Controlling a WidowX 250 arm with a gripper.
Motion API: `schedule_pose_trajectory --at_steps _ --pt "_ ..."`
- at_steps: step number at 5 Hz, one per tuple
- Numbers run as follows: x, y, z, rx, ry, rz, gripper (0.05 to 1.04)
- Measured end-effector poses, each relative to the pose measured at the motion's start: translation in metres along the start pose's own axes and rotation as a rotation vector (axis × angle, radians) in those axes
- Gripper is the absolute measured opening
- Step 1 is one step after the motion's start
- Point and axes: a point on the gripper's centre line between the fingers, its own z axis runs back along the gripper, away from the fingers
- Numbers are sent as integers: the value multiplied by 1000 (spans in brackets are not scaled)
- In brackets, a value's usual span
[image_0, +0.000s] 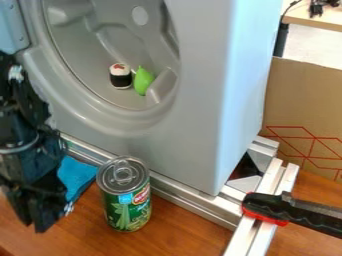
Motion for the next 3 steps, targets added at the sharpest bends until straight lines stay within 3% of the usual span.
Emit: schedule_pose_trajectory --at_steps 2,3 --pt "-7 16 -33 -7 -131 -126 368" --pt "-3 19 -50 -39 -152 -180 368"
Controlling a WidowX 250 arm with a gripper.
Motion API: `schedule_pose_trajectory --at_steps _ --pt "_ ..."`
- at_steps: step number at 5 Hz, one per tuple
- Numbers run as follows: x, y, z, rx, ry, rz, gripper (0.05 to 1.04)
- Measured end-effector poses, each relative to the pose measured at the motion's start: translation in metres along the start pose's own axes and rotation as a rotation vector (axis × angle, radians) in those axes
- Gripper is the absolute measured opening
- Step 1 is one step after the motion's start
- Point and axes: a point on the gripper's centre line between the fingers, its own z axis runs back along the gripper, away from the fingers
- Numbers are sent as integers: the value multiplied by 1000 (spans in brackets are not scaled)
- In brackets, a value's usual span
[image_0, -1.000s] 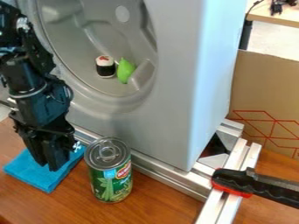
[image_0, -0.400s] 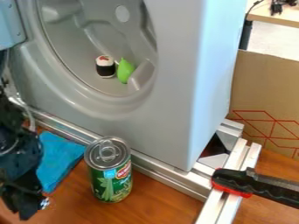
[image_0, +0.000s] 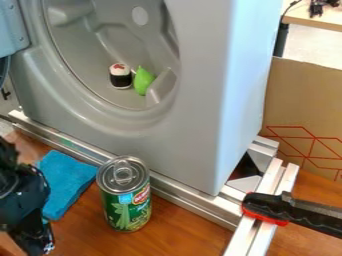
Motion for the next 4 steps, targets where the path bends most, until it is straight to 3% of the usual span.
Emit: schedule_pose_trajectory --at_steps 2,3,4 --pt "5 15 -9 -7 -67 -38 368" --pt "2 16 -10 -4 -53 -51 368" --pt "-4 17 -12 -24 8 -37 368"
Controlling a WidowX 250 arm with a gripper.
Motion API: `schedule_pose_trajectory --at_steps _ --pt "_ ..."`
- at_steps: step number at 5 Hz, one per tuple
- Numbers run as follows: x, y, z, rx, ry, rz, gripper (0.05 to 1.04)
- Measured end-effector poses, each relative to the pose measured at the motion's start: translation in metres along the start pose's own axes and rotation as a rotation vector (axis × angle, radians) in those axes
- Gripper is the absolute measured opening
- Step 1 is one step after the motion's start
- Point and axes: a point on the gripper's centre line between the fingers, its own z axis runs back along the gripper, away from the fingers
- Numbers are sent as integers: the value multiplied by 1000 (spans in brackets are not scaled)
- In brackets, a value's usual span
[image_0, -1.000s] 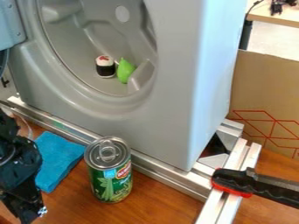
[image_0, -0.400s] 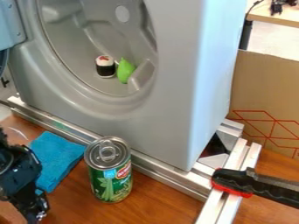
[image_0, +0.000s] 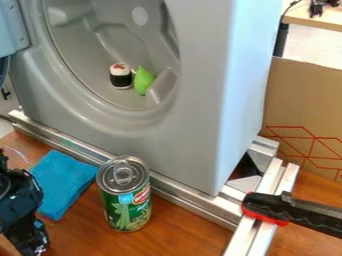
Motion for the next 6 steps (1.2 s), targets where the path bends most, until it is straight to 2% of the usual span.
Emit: schedule_pose_trajectory --at_steps 1,2,3,4,5,6 --pt "1 4 -5 -20 25 -14 367" --pt "2 6 -6 -29 35 -25 437" --pt "-1 4 -8 -54 66 -11 753" --pt "-1 4 -4 -47 75 24 998" --pt "12 -5 13 -8 70 35 1006" --pt "30 -13 50 57 34 48 1001"
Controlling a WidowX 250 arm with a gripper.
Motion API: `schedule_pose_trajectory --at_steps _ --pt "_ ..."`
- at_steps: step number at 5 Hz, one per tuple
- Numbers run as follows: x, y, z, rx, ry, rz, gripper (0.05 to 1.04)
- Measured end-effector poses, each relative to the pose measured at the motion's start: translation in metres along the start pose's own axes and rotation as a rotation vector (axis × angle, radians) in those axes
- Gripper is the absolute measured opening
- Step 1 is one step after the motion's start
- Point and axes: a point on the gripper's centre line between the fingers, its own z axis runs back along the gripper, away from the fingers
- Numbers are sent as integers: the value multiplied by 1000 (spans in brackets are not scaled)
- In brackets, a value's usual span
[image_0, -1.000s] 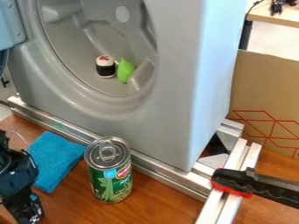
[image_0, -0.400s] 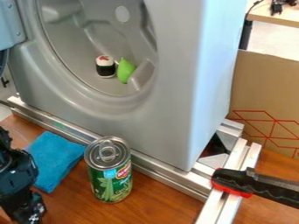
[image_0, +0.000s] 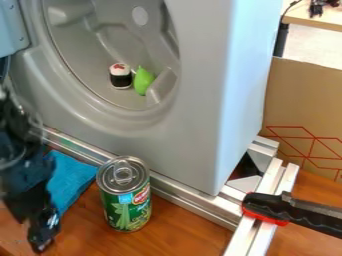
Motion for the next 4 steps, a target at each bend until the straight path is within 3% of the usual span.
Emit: schedule_pose_trajectory --at_steps 1,2,3,4 --pt "28 7 45 59 -25 60 1001" --pt "57 21 81 124 37 94 1001" --pt "61 35 82 98 8 81 1001" --pt "53 38 81 109 46 122 1001"
